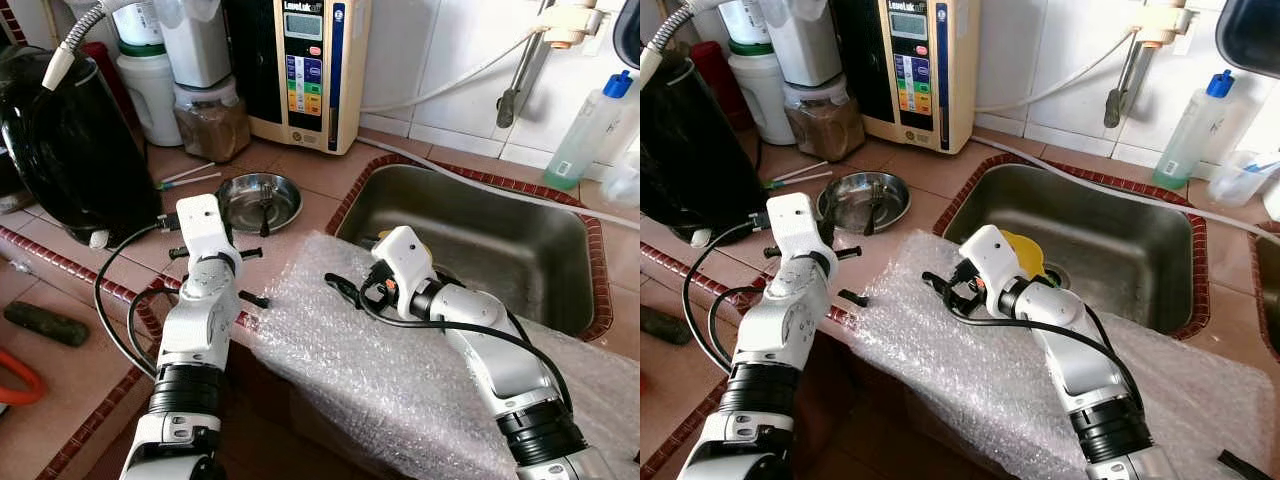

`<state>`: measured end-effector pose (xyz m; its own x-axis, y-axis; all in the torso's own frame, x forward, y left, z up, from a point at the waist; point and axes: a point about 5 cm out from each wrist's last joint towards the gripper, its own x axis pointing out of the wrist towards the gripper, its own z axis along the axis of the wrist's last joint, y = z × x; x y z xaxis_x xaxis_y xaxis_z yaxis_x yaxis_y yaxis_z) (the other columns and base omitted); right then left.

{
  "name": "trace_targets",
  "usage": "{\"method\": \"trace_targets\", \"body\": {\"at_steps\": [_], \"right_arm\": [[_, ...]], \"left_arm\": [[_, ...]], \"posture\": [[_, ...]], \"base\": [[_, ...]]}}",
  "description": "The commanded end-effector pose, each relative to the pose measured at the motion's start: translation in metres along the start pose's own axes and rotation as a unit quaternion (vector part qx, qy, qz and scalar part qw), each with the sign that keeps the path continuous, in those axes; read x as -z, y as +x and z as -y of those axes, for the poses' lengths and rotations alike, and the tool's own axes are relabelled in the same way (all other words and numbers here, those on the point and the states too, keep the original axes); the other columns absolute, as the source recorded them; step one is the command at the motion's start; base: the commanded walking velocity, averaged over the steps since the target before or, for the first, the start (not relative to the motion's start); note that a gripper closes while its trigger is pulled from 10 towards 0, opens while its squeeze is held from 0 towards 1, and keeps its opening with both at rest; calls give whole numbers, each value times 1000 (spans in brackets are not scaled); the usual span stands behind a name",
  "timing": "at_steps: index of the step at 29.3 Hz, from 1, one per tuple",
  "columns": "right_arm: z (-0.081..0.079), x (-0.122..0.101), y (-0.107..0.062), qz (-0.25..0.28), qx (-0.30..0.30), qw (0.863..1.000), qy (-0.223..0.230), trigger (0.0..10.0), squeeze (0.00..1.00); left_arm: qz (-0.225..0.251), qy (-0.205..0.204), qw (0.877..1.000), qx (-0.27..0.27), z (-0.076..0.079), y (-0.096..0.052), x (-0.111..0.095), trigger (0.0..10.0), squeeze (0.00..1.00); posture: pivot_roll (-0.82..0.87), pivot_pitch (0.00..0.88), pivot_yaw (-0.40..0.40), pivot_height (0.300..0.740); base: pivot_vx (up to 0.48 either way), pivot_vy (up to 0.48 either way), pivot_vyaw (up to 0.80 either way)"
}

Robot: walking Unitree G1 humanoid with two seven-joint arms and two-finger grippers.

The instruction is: Kitchen organization

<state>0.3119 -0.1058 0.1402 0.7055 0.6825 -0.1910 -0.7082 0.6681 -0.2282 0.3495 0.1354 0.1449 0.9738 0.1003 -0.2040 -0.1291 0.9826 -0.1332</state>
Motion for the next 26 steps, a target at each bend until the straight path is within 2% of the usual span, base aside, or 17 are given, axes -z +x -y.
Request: {"method": "trace_targets", "body": {"at_steps": [1, 6, 8, 12, 13, 14, 18, 21, 23, 25, 26], "right_arm": [[3, -3, 2, 3, 5, 1000, -6, 10000, 0], [5, -3, 3, 4, 13, 1000, -3, 10000, 0], [6, -3, 3, 6, 19, 1000, -4, 10000, 0], [13, -4, 2, 10, 43, 999, 1, 10000, 0], [20, -5, 1, 14, 68, 998, 3, 10000, 0], [21, -6, 1, 16, 74, 997, 4, 10000, 0], [30, -10, 0, 28, 105, 994, 16, 10000, 0], [45, -16, -3, 47, 154, 986, 30, 10000, 0], [55, -20, -6, 65, 192, 978, 52, 10000, 0], [59, -21, -7, 71, 209, 974, 59, 10000, 0], [67, -22, -10, 78, 240, 965, 75, 10000, 0]], "left_arm": [[9, 5, 1000, 18, 3, -4, -6, 0, 0], [35, 4, 999, 32, 4, -9, -13, 0, 0], [59, -12, 997, 46, 5, -10, -16, 0, 0], [74, -36, 994, 73, 8, -12, -18, 0, 0], [86, -54, 989, 104, 15, -15, -20, 0, 0], [88, -59, 988, 112, 16, -16, -21, 0, 0], [93, -60, 982, 152, 26, -18, -21, 0, 0], [93, -60, 976, 188, 37, -20, -20, 0, 0], [86, -73, 966, 231, 48, -24, -18, 0, 0], [82, -71, 964, 244, 51, -26, -16, 0, 0], [88, -81, 957, 264, 56, -29, -17, 0, 0]], "posture": [[26, 0, 40, 740], [28, 0, 42, 740], [30, 0, 43, 740], [29, 0, 43, 740], [29, 0, 43, 740], [29, 0, 43, 740], [25, 0, 42, 740], [24, 0, 40, 740], [22, 0, 38, 740], [22, 0, 38, 740], [23, 0, 38, 740]], "base": [[0, 0, 0], [0, 0, 0], [0, 0, 0], [0, 0, 0], [0, 0, 0], [0, 0, 0], [0, 0, 0], [0, 0, 0], [0, 0, 0], [0, 0, 0], [0, 0, 0]]}}
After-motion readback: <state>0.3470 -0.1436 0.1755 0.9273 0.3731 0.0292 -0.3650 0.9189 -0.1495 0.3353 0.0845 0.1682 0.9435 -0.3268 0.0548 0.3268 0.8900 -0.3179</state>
